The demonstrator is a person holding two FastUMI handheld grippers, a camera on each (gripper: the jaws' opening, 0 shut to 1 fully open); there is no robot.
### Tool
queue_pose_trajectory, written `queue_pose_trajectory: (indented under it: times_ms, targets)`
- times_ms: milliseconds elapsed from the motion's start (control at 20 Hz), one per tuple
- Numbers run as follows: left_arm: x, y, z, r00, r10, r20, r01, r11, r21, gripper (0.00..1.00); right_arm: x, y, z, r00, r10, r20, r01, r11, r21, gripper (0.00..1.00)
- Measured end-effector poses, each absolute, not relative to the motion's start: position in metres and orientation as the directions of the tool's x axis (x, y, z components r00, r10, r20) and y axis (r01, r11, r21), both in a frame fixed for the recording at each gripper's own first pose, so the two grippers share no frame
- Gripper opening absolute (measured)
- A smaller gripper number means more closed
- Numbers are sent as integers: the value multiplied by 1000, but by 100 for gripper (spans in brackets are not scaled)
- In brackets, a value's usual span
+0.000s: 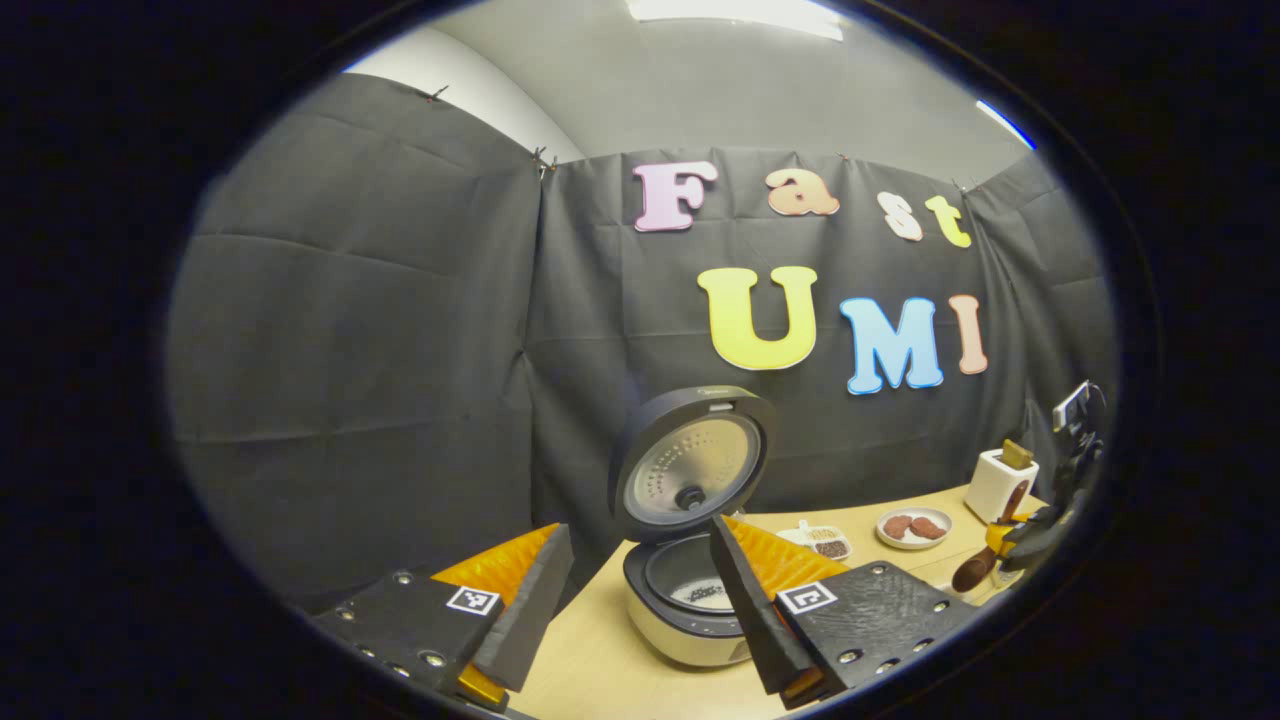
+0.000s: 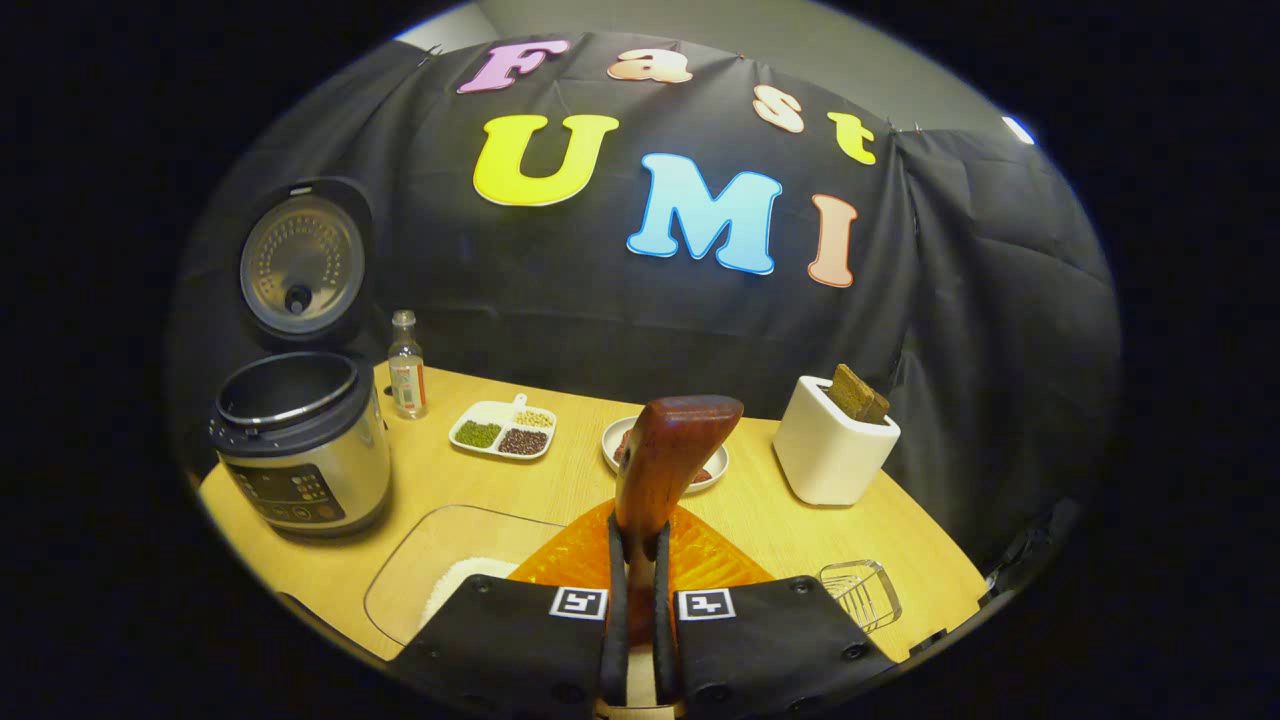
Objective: Close the left gripper, press the button to open the rice cooker; take a wooden spoon from the chopstick holder with the right hand, scoop a spoonful of rice and pour it into the rice cooker, then put the wooden spoon back into the chopstick holder.
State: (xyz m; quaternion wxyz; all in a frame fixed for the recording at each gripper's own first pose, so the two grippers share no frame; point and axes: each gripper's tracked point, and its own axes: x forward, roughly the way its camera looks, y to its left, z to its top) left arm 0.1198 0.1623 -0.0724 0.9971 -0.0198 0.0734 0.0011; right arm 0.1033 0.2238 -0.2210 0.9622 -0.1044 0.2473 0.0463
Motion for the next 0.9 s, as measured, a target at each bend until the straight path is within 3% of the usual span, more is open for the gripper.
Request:
queue_pose_trajectory:
  times_ms: [350,900]
  targets:
    - [126,172,-83,986,10,-166,-15,999,-34,85,105,245,-251,857,24,-514,-152,966,-208,12]
    - [129,172,-88,985,13,-171,-20,999,-40,84,88,290,-263,780,171,-602,-166,984,64,12]
